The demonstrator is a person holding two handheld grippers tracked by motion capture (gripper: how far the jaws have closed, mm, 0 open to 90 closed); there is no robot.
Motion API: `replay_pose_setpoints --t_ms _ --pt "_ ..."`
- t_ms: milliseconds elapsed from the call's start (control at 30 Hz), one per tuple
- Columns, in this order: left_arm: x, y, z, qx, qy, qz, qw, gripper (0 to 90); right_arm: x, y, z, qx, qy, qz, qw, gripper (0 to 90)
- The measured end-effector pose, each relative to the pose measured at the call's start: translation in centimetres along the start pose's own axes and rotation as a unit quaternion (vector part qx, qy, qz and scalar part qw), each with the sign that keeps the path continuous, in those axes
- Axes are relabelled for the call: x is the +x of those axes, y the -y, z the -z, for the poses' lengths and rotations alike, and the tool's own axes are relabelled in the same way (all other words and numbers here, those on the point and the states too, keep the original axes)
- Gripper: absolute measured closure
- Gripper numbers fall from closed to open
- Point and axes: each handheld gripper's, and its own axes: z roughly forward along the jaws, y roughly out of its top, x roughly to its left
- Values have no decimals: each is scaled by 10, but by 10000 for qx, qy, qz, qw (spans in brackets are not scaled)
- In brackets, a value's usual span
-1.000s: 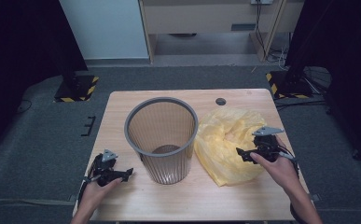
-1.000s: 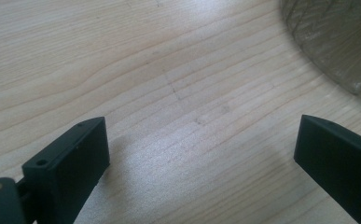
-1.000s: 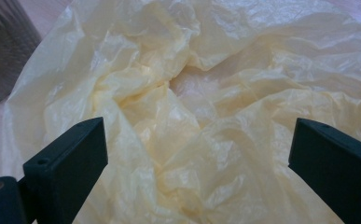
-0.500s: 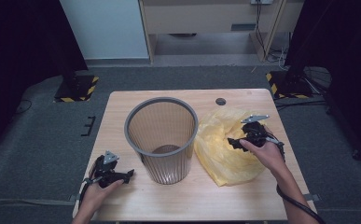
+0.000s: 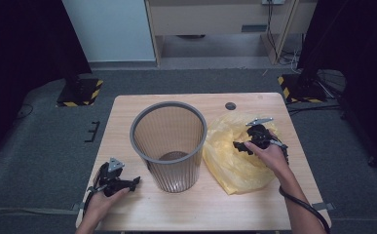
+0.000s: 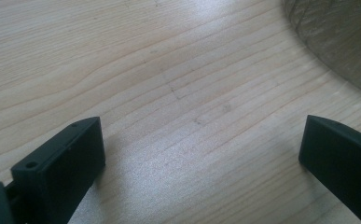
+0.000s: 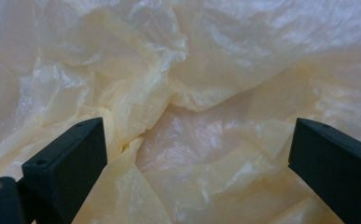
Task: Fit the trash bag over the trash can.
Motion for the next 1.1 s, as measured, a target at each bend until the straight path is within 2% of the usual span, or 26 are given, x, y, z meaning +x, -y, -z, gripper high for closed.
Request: replay_pose_setpoints --t_ms 167,300,400,567,667,733,767,800,833,867,900,933,967,1000,1033,1100 --pt "0 0 0 -1 -5 2 10000 0 8 5 -15 15 -48 59 10000 37" --pt "0 0 0 -1 -7 4 10000 0 15 10 -27 146 9 261 9996 34" --pt "0 0 0 -1 -6 6 10000 0 16 13 -30 185 65 381 9991 33" --pt "0 0 0 0 -8 4 10000 0 18 16 -31 139 34 373 9992 27" --pt "0 0 0 0 -9 5 10000 0 18 17 -30 100 3 404 9991 77" --pt "0 0 0 0 -11 6 10000 0 17 17 -27 52 -1 413 9991 169" --pt "0 0 0 1 -11 6 10000 0 15 17 -23 16 2 384 9993 291" --pt "0 0 0 1 -11 6 10000 0 15 17 -23 16 2 384 9993 291" --pt "0 0 0 0 -14 5 10000 0 13 18 -21 -22 6 375 9993 409" --pt "0 0 0 0 -14 5 10000 0 13 18 -21 -22 6 375 9993 409" --pt "0 0 0 1 -13 6 10000 0 13 18 -20 -44 6 384 9993 471" --pt "0 0 0 1 -14 4 10000 0 12 19 -18 -54 5 399 9992 598" --pt "0 0 0 1 -13 6 10000 0 12 19 -17 -56 -12 407 9992 657" --pt "0 0 0 2 -14 6 10000 0 12 19 -17 -54 -16 417 9991 710" --pt "0 0 0 2 -14 6 10000 0 12 19 -17 -54 -16 417 9991 710" --pt "0 0 0 2 -14 6 10000 0 13 18 -16 -27 -6 419 9991 793"
